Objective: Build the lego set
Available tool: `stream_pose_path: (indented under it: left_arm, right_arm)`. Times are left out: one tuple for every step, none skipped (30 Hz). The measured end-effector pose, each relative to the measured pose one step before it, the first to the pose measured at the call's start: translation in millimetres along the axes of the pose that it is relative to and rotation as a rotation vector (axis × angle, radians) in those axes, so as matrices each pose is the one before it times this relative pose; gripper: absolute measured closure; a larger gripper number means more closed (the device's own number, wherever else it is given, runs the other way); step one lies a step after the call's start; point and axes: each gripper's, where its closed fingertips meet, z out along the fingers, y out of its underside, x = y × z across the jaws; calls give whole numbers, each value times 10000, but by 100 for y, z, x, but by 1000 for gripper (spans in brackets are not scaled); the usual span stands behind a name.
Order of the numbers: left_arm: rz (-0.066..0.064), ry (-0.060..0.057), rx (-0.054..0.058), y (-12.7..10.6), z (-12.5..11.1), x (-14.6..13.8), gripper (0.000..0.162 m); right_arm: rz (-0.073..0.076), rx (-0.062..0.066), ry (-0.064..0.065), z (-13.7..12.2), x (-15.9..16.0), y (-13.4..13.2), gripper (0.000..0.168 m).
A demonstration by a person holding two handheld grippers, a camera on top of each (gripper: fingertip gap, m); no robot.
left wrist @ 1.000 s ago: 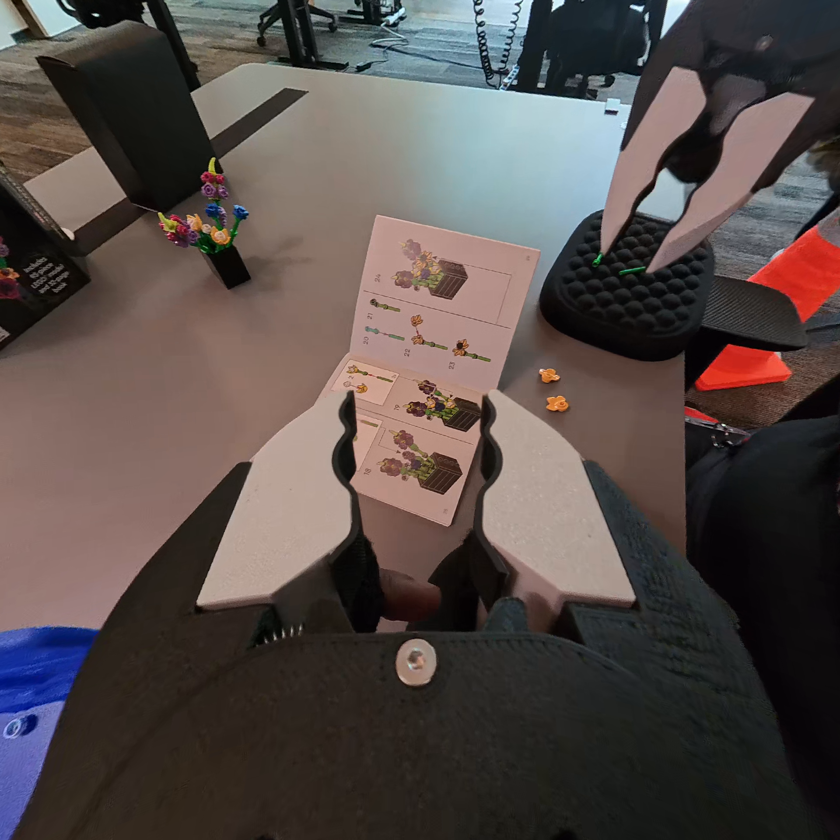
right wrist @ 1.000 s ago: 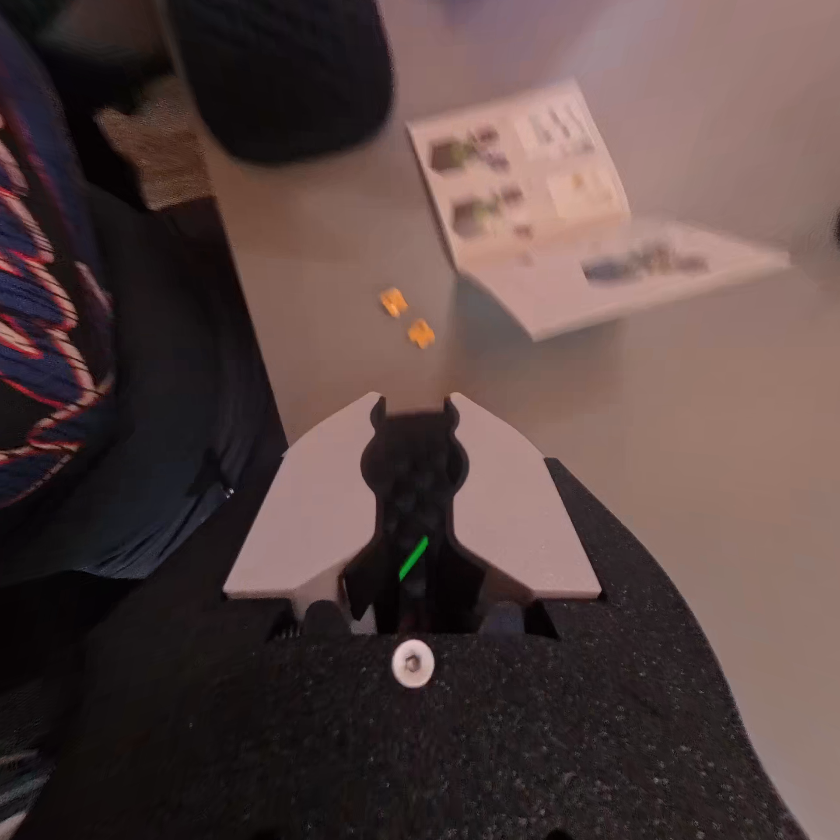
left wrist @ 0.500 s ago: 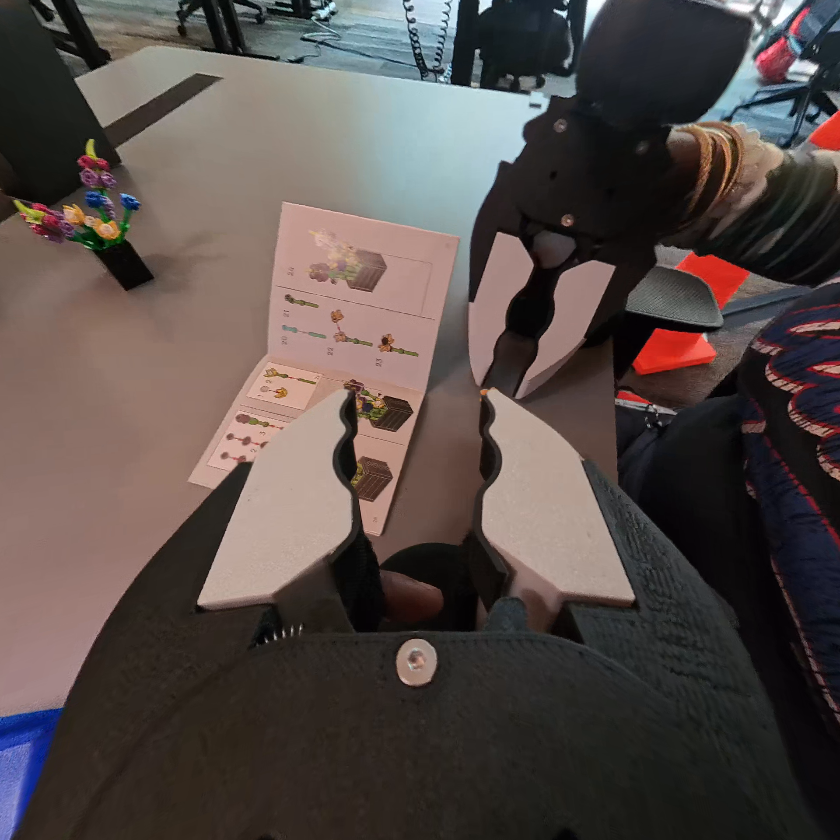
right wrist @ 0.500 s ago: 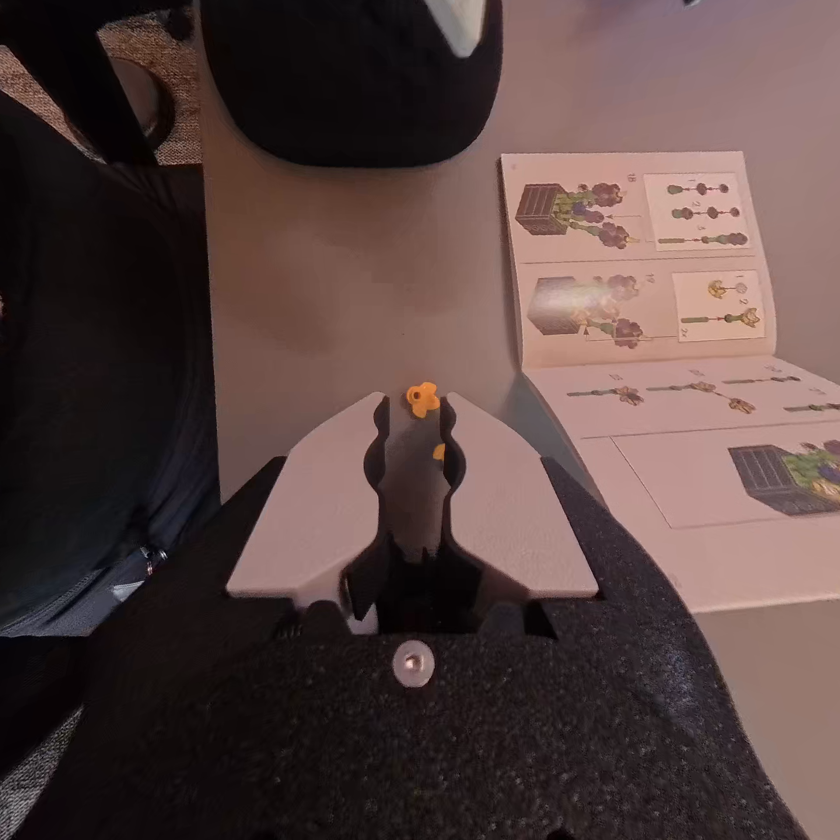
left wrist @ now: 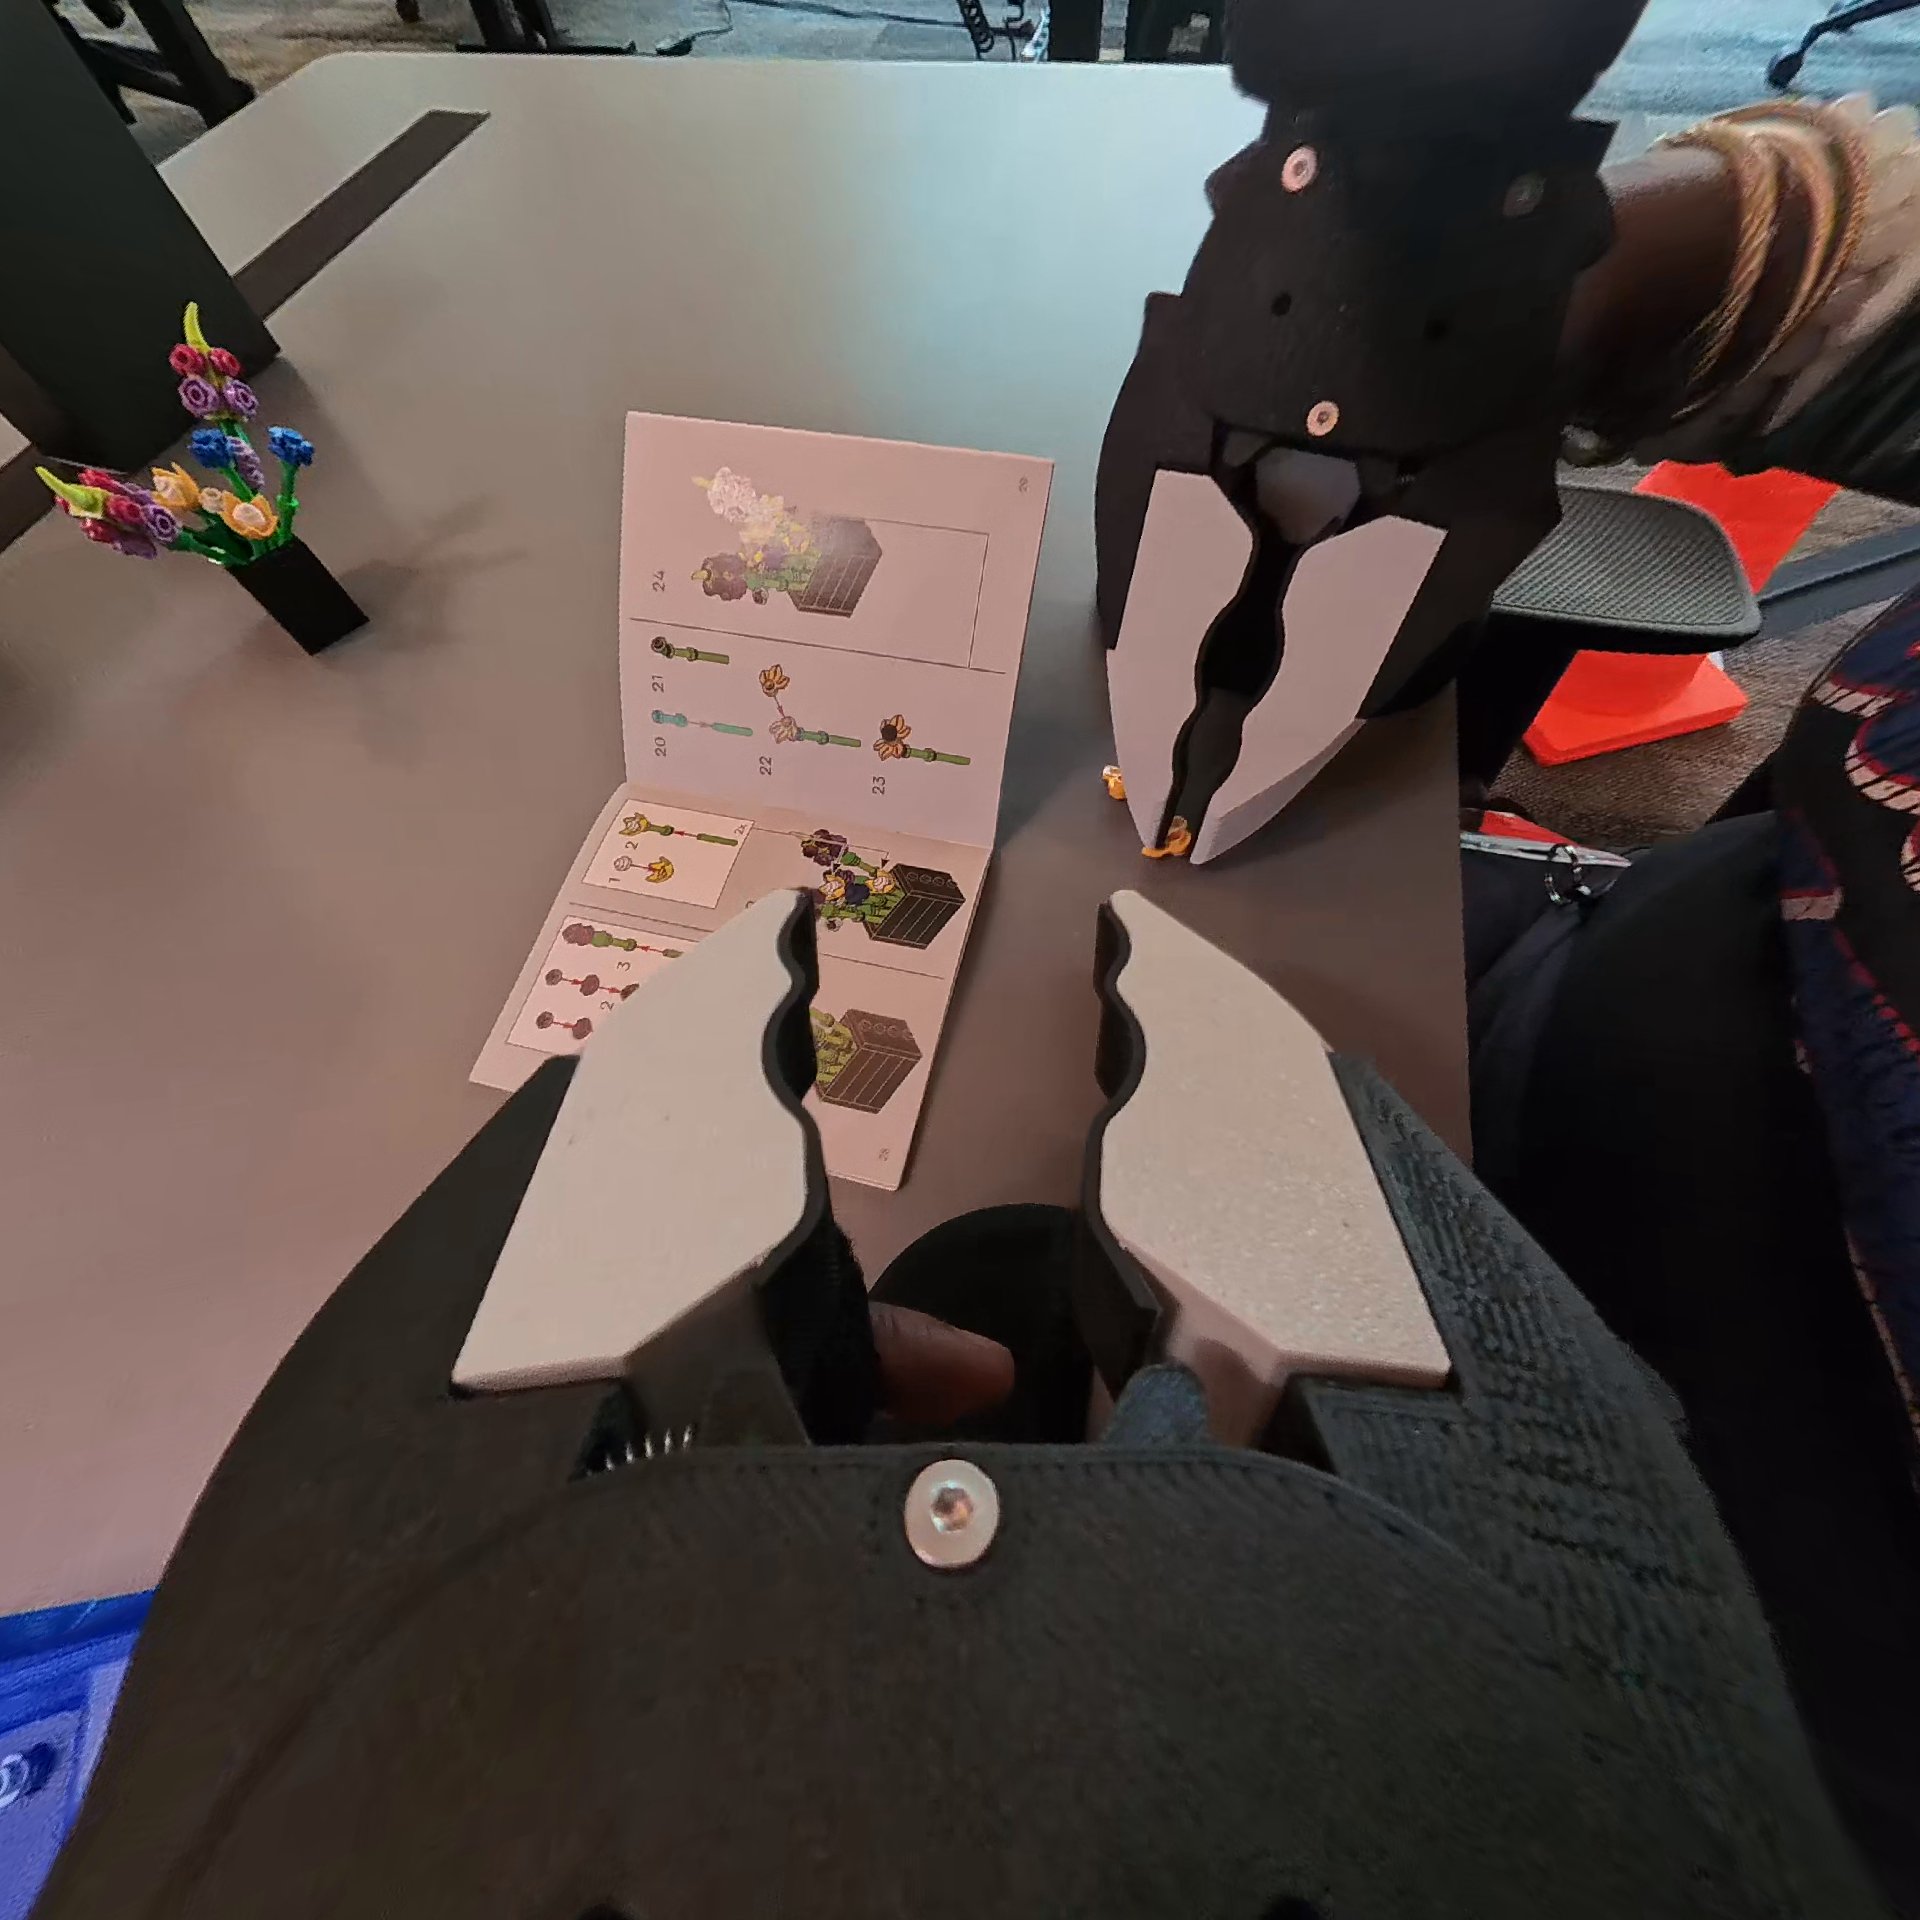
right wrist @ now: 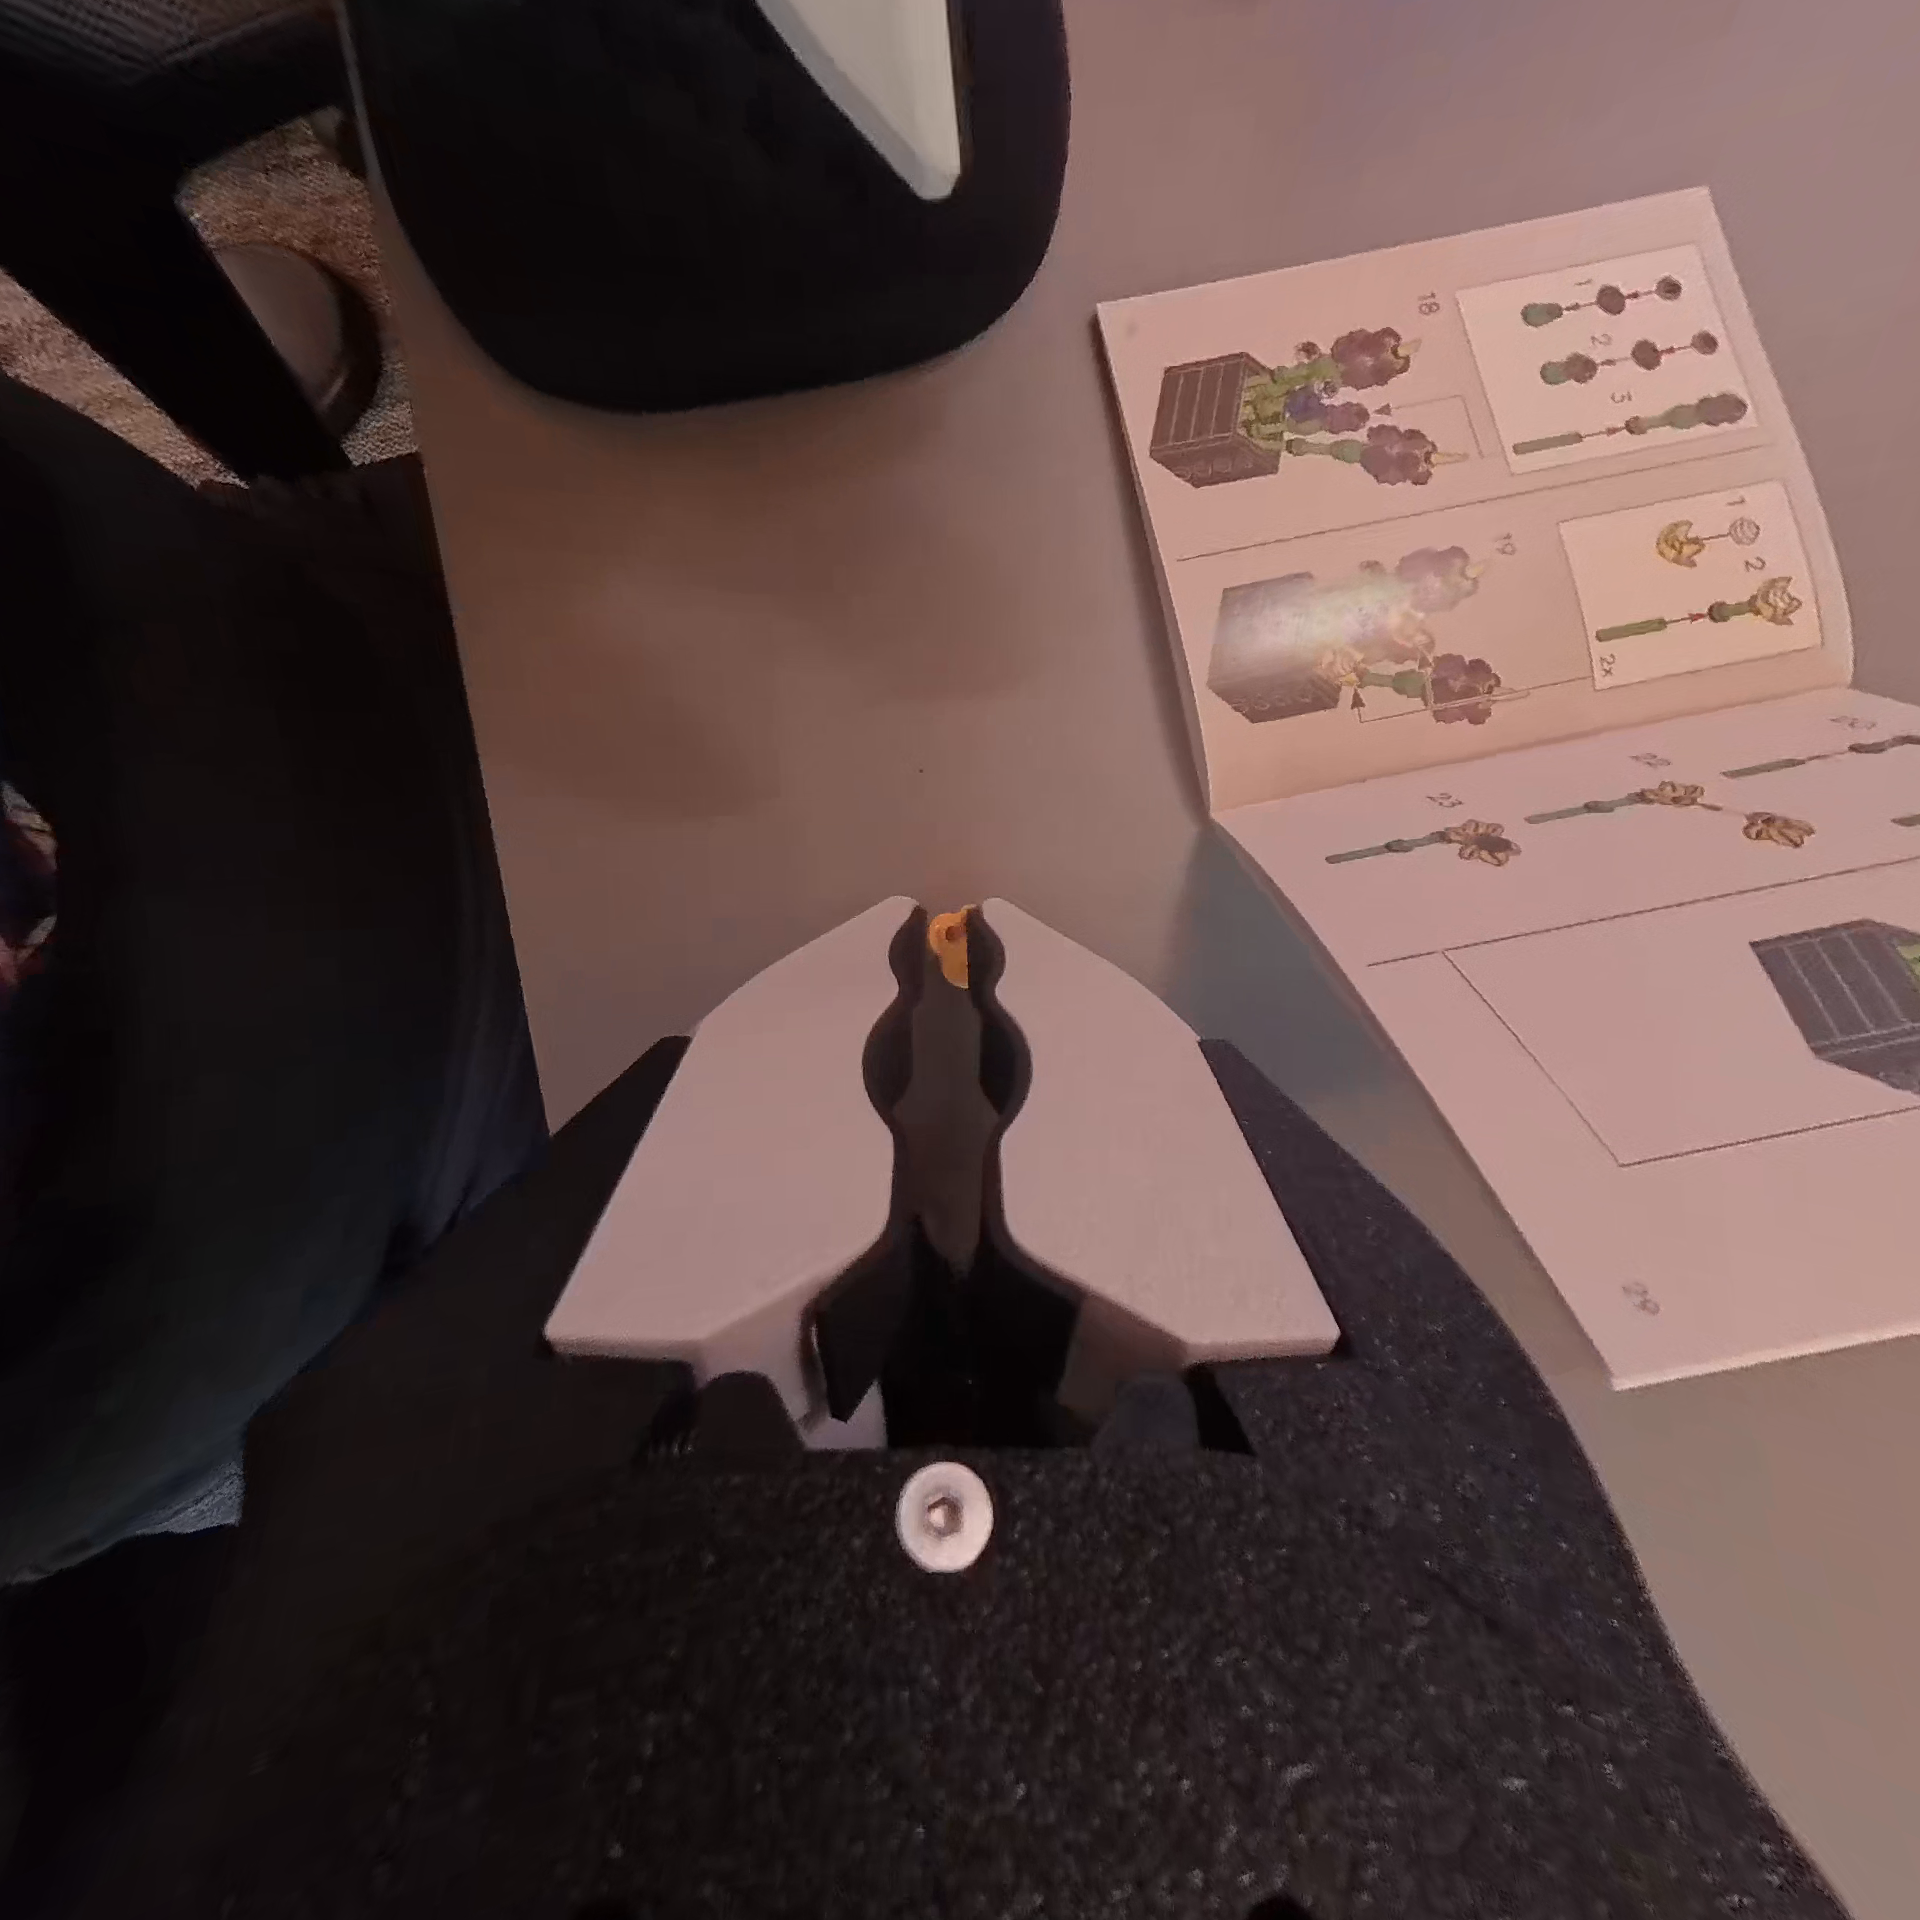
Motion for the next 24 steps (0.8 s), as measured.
stream_pose_path:
  left_arm:
    - [61, -60, -88, 125, 30, -53, 111]
    - [61, -30, -92, 151, 30, -17, 110]
    - [41, -21, -93, 163, 32, -19, 110]
    - [23, -25, -73, 132, 35, -17, 110]
    - [14, -18, -48, 94, 28, -27, 110]
    - [1, -2, -33, 86, 20, -1, 110]
    - [-13, 7, -29, 71, 22, -2, 110]
    - [-12, 8, -22, 46, 16, -3, 111]
    - [-3, 18, -16, 37, 39, 16, 111]
    - [-2, 28, -32, 59, 45, 26, 111]
    - [-13, 15, -44, 78, 69, 0, 111]
    - [-23, 4, -38, 87, 102, -7, 111]
    - [-17, 20, -49, 112, 129, 14, 111]
    - [-9, 3, -77, 147, 145, -4, 111]
    - [-8, -51, -91, 138, 137, -65, 111]
    - [6, -59, -84, 111, 127, -63, 111]
    - [26, -17, -59, 78, 106, 3, 111]
    - [25, 13, -34, 39, 79, 54, 111]
    - [14, 10, -13, 5, 53, 46, 111]
    - [4, 7, 8, -26, 42, 21, 111]
    - [-3, 21, 14, -26, 38, 25, 111]
    - [-6, 25, 7, -9, 39, 34, 111]
    - [-6, 16, 3, 10, 53, 15, 111]
    - [-9, 14, 2, 8, 40, 8, 111]
  right_arm:
    - [62, -35, 44, -24, -39, 61, 160]
    - [22, -47, 74, -30, 26, 90, 158]
    - [12, 13, 8, -115, -36, 35, 156]
    - [24, 56, -74, -212, -104, -18, 155]
    - [56, 140, -76, -312, -57, -119, 154]
    - [83, 173, -25, -398, 47, -161, 154]
    - [100, 154, 41, -476, 173, -149, 154]
    - [100, 156, 89, -506, 246, -173, 154]
    - [86, 192, 118, -488, 291, -252, 154]
    - [80, 222, 131, -449, 292, -322, 154]
    - [77, 246, 112, -379, 262, -379, 154]
    - [68, 290, 85, -315, 211, -468, 154]
    - [49, 339, 66, -233, 165, -522, 154]
    - [48, 348, 85, -154, 197, -518, 154]
    - [86, 305, 135, -81, 303, -430, 153]
    - [140, 165, 198, -19, 415, -189, 152]
    - [181, -30, 287, 14, 603, 132, 152]
    - [160, -156, 312, 27, 669, 328, 151]
    - [112, -207, 323, 30, 675, 440, 151]
    - [53, -186, 287, 21, 610, 410, 150]
    - [8, -144, 232, 22, 492, 345, 149]
    - [4, -93, 189, 24, 430, 263, 149]
    - [14, -28, 103, 6, 299, 147, 149]
    - [28, 25, 34, 11, 194, 55, 149]
